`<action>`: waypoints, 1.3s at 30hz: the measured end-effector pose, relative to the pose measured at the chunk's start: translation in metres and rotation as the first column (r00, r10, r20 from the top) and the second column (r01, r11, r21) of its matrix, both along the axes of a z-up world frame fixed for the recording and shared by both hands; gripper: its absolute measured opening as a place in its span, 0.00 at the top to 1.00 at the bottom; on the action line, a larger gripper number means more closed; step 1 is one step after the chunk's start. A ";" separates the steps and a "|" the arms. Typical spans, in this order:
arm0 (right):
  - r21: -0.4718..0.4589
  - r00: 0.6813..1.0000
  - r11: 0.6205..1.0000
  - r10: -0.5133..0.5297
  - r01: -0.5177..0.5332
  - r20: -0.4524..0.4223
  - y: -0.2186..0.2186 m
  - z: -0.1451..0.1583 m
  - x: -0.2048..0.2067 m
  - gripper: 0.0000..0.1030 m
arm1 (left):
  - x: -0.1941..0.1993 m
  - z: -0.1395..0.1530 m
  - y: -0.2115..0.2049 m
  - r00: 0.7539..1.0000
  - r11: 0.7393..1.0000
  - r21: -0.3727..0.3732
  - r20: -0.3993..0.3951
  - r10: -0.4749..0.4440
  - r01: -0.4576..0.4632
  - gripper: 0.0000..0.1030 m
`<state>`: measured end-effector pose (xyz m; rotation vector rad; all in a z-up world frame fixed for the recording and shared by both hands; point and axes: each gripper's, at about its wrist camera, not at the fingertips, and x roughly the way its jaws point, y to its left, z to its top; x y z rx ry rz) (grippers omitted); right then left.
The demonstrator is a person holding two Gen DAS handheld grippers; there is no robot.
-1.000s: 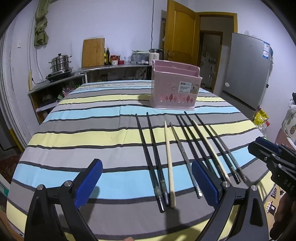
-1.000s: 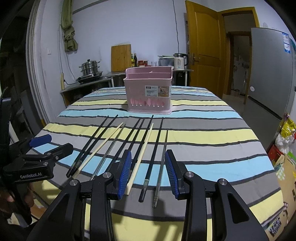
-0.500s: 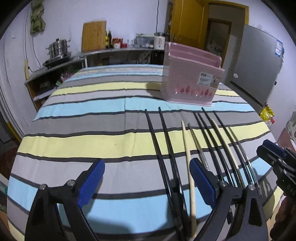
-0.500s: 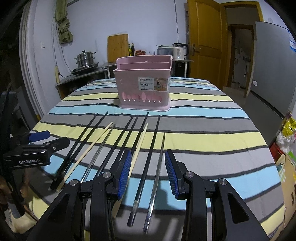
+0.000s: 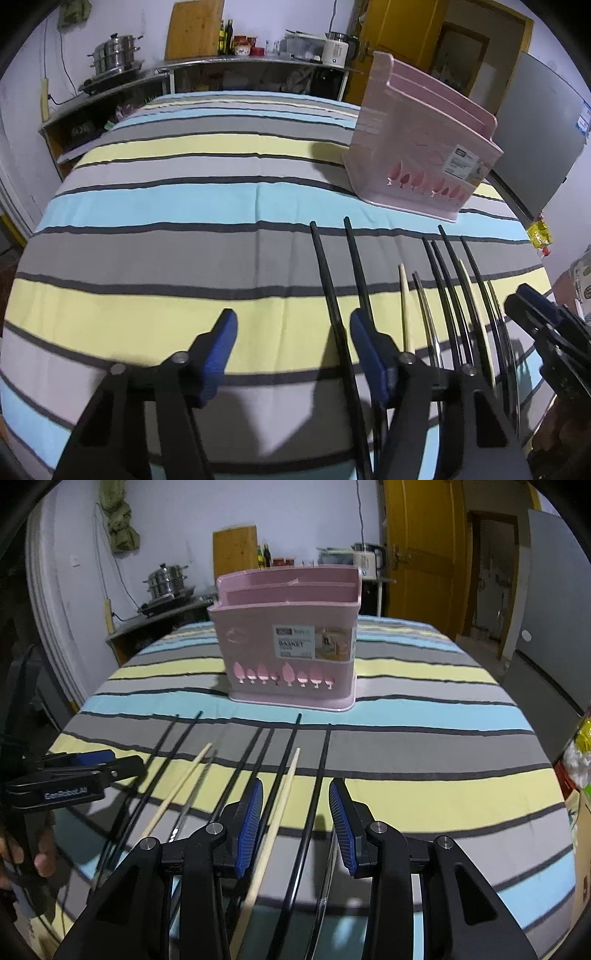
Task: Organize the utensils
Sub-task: 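Grasp a black chopstick with the left tool while the right tool grasps another black chopstick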
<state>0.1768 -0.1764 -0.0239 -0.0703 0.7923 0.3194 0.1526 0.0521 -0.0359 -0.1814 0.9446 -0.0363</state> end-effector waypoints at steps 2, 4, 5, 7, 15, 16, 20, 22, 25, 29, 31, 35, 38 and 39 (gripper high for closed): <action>-0.012 1.000 1.000 -0.007 0.007 -0.027 0.001 -0.004 0.013 0.72 | 0.007 0.000 0.001 1.000 1.000 -0.006 -0.001 -0.006 0.006 0.42; -0.012 0.999 1.000 -0.013 0.013 -0.050 0.000 -0.007 0.024 0.73 | 0.014 0.000 0.001 1.000 1.000 -0.011 -0.002 -0.012 0.012 0.46; -0.012 0.998 1.000 -0.019 0.018 -0.063 0.000 -0.009 0.030 0.73 | 0.017 0.000 0.002 1.000 1.000 -0.015 -0.004 -0.014 0.014 0.48; -0.017 0.997 1.000 -0.024 0.023 -0.079 0.000 -0.012 0.039 0.78 | 0.025 0.001 0.003 1.000 1.000 -0.018 -0.007 -0.017 0.017 0.52; -0.032 0.992 0.999 -0.038 0.034 -0.122 0.002 -0.022 0.062 0.83 | 0.040 0.002 -0.003 0.999 0.999 -0.011 -0.013 -0.033 0.033 0.68; -0.035 0.992 0.999 -0.037 0.033 -0.122 0.003 -0.022 0.064 0.83 | 0.041 0.002 -0.005 0.999 0.999 -0.003 -0.013 -0.038 0.038 0.70; -0.059 0.992 0.998 -0.034 0.027 -0.123 0.007 -0.022 0.067 0.84 | 0.041 0.002 -0.012 0.999 0.999 0.021 -0.009 -0.050 0.050 0.74; -0.068 0.992 0.997 -0.035 0.027 -0.125 0.010 -0.021 0.069 0.87 | 0.041 0.002 -0.012 0.999 0.998 0.039 -0.007 -0.045 0.045 0.78; -0.067 0.991 0.997 -0.037 0.029 -0.131 0.009 -0.021 0.072 0.93 | 0.042 0.003 -0.012 0.999 0.998 0.037 -0.009 -0.050 0.050 0.84; -0.066 0.990 0.997 -0.037 0.028 -0.137 0.011 -0.020 0.073 0.93 | 0.043 0.004 -0.013 0.998 0.998 0.024 -0.016 -0.060 0.060 0.92; -0.054 0.989 0.998 -0.037 0.030 -0.142 0.010 -0.019 0.075 0.94 | 0.044 0.005 -0.014 0.998 0.998 0.029 -0.018 -0.060 0.061 0.93; -0.015 0.987 0.999 -0.035 0.033 -0.154 0.005 -0.017 0.075 0.95 | 0.046 0.007 -0.012 0.998 0.998 0.000 -0.024 -0.064 0.064 0.93; 0.011 0.988 0.999 -0.032 0.034 -0.152 0.001 -0.013 0.074 0.95 | 0.046 0.013 -0.011 0.998 0.998 -0.016 -0.017 -0.067 0.067 0.93; 0.017 0.988 0.999 -0.032 0.035 -0.150 0.000 -0.011 0.073 0.95 | 0.046 0.015 -0.010 0.998 0.997 -0.025 -0.014 -0.069 0.068 0.94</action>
